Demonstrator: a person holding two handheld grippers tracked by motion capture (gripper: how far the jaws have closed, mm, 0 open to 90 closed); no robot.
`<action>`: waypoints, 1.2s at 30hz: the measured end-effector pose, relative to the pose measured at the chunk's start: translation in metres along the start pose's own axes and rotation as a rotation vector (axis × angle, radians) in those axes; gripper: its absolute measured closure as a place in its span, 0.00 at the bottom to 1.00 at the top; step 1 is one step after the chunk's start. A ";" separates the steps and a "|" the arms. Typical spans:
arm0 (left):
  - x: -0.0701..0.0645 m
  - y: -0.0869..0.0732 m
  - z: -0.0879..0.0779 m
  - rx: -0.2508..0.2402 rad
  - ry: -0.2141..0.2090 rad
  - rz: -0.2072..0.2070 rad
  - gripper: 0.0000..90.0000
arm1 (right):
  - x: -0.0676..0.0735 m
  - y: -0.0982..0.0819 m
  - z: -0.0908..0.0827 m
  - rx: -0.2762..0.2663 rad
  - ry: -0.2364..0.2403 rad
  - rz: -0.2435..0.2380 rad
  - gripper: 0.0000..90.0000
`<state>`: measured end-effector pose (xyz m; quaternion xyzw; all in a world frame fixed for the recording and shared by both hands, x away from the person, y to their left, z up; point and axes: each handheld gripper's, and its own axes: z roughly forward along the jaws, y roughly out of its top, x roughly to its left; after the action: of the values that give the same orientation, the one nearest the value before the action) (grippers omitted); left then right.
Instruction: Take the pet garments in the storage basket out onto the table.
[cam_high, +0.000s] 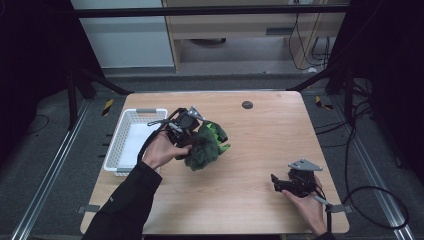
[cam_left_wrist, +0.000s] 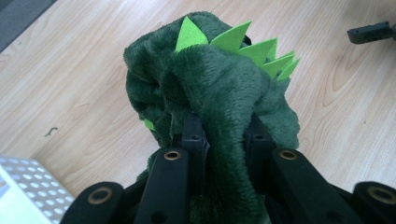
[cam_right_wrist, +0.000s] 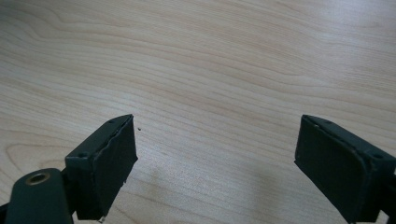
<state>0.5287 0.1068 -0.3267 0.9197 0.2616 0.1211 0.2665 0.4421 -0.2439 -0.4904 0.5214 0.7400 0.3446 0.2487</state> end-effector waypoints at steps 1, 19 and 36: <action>-0.001 0.001 0.002 0.009 0.001 0.009 0.83 | 0.000 0.000 0.000 0.001 0.001 0.003 0.14; -0.019 -0.003 0.046 0.048 -0.081 0.048 0.83 | 0.000 0.000 0.000 -0.001 -0.003 -0.002 0.14; -0.031 -0.011 0.076 0.097 -0.143 0.076 0.80 | 0.000 0.000 0.000 0.002 -0.005 -0.004 0.14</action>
<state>0.5255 0.0650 -0.3984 0.9472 0.2123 0.0523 0.2347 0.4422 -0.2440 -0.4910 0.5210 0.7407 0.3423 0.2506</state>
